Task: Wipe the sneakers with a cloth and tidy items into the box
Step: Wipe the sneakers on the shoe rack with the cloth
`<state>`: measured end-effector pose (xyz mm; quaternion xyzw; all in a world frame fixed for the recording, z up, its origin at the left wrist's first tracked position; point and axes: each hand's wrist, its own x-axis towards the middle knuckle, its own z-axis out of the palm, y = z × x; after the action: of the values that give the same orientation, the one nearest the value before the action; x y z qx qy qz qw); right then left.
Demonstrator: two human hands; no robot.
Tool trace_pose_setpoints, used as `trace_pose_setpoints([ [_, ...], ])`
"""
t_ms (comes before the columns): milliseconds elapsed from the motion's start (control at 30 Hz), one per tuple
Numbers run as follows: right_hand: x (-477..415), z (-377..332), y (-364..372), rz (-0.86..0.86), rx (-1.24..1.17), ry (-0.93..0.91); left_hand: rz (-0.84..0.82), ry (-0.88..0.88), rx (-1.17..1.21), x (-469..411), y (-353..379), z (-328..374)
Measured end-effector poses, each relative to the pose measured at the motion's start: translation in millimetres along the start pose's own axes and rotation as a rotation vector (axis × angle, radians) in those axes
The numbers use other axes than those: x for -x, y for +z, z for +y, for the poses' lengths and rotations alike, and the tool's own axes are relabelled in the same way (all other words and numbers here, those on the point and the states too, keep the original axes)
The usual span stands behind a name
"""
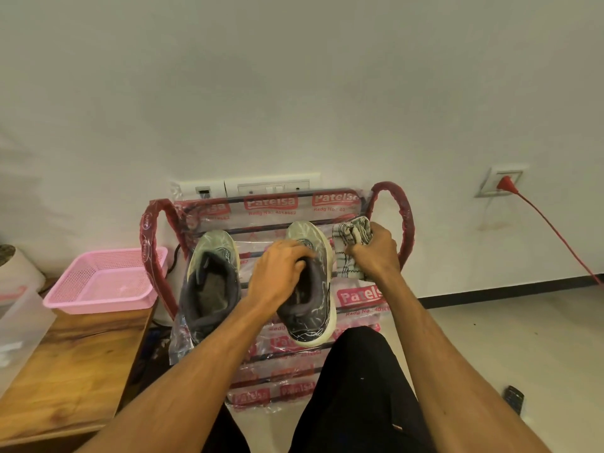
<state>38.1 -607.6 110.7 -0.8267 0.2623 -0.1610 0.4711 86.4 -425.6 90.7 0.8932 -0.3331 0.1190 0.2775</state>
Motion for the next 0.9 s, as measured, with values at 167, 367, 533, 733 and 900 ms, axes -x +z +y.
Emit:
trace_pose_setpoints([
  [167,6,-13,2,0.052,0.047,-0.161,0.123,-0.014,0.18,6,-6,-19],
  [367,18,-29,12,-0.058,0.194,-0.341,0.177,0.081,0.199,14,-15,-26],
  [533,23,-34,18,-0.08,0.274,-0.417,0.182,0.04,0.251,10,-26,-23],
  [733,25,-36,24,-0.093,0.242,-0.426,0.046,0.089,0.159,18,-25,-22],
  [900,29,-14,35,-0.224,0.391,-0.434,0.154,0.075,0.145,40,-2,-19],
])
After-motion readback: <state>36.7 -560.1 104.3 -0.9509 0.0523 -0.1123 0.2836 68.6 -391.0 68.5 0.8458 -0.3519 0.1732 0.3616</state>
